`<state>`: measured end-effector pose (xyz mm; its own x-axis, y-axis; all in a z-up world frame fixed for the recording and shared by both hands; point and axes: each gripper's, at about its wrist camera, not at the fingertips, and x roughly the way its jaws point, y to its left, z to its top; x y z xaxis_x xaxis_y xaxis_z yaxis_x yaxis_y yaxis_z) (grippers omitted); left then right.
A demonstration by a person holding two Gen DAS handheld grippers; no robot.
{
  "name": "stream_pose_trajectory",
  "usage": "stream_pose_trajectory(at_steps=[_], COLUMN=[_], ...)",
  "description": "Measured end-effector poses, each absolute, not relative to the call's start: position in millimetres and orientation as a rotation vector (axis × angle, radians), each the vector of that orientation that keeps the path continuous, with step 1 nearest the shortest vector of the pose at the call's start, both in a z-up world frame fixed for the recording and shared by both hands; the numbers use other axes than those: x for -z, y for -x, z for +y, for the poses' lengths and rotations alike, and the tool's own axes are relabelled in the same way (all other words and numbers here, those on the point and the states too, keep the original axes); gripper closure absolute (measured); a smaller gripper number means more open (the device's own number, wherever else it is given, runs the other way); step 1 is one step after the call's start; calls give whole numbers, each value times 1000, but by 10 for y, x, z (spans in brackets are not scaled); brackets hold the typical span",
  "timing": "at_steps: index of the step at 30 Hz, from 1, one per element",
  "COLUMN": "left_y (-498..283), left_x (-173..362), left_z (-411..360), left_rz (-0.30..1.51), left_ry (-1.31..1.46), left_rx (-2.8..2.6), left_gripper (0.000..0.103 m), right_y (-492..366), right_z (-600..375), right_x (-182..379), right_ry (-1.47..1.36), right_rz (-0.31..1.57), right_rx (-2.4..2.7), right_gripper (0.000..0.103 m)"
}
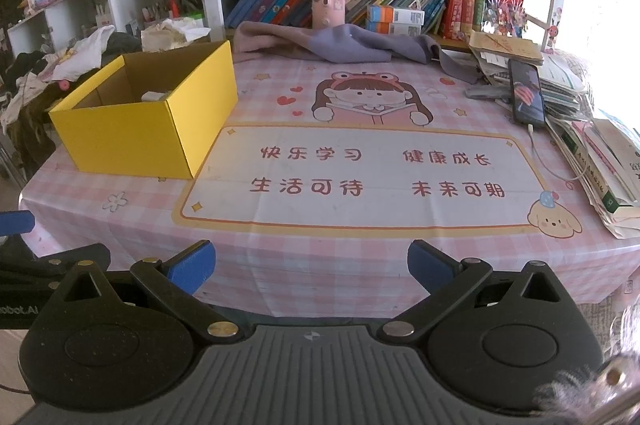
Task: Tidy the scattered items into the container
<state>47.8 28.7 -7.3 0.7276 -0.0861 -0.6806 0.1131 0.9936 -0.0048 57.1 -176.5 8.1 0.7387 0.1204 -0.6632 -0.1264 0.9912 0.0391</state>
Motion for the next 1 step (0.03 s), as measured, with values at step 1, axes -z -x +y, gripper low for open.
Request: stream_pose_trajectory(at_steps=[1], left_y=[-489], left_x=[73], left_z=[291], left_rz=[748], left_ry=[-32], left_rx=[113], left_gripper=[0], right_y=[-569], right_z=[-1765], right_x=[-69], right_ry=[11], right_rz=[729], right_rx=[-135], right_gripper=[0])
